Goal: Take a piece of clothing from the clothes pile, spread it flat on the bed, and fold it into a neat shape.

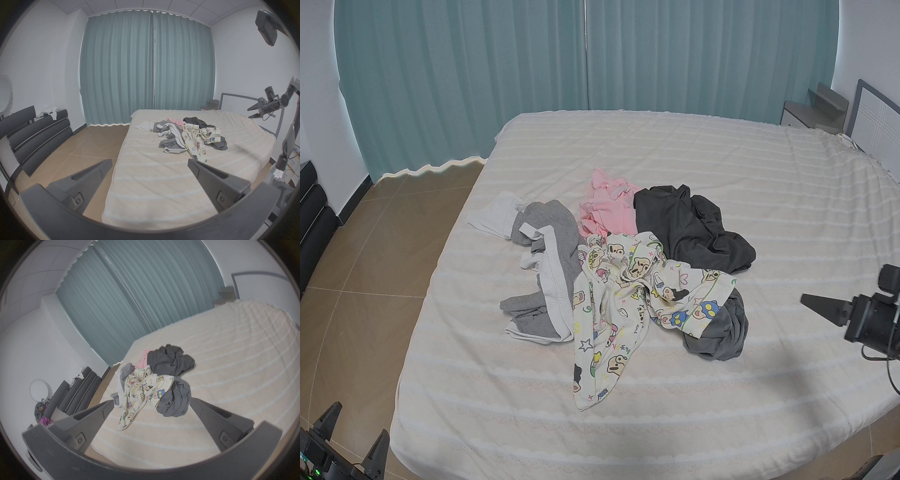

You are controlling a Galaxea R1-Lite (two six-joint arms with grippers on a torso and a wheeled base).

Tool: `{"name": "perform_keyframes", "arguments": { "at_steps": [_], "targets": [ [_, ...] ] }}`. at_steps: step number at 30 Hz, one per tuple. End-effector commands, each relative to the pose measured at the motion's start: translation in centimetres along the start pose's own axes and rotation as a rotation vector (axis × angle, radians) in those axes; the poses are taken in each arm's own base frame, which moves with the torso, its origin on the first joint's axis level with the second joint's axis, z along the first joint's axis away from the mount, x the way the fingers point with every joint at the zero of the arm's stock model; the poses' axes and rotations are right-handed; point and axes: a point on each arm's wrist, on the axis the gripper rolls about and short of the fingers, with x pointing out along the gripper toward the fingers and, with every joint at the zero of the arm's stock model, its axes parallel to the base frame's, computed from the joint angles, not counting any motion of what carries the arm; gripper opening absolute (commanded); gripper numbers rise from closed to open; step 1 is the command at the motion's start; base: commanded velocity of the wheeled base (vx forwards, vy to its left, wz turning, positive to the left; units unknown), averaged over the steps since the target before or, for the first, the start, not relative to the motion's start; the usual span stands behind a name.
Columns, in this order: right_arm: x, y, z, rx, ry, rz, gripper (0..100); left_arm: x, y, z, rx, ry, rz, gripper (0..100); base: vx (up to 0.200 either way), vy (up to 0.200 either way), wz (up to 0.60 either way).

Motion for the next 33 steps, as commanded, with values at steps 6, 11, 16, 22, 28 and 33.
{"name": "perform_keyframes", "arguments": {
  "at_steps": [6, 11, 16, 22, 28, 33],
  "targets": [
    [19.1, -1.6, -4.1, 0.187, 0.185, -0.183, 100, 0.1, 0.0, -0.3, -0.003, 0.013, 0.0, 100, 0.0, 0.0, 0.0],
    [21.9, -1.8, -4.9, 0.177, 0.166, -0.248, 100, 0.1, 0.0, -0.3, -0.001, 0.013, 0.0, 100, 0.0, 0.0, 0.0],
    [24.1, -1.9, -4.5, 0.173, 0.112, -0.276, 100, 0.1, 0.0, -0.3, -0.001, 0.013, 0.0, 100, 0.0, 0.0, 0.0],
    [25.3, -1.6, -3.6, 0.163, 0.026, -0.231, 100, 0.1, 0.0, -0.3, -0.003, 0.013, 0.002, 100, 0.0, 0.0, 0.0],
    [26.0, -1.6, -3.7, 0.144, 0.019, -0.222, 100, 0.1, 0.0, -0.3, -0.003, 0.013, 0.0, 100, 0.0, 0.0, 0.0],
    [26.5, -1.0, -3.7, 0.139, -0.002, -0.196, 100, 0.1, 0.0, -0.3, -0.003, 0.013, 0.0, 100, 0.0, 0.0, 0.0]
  ]
}}
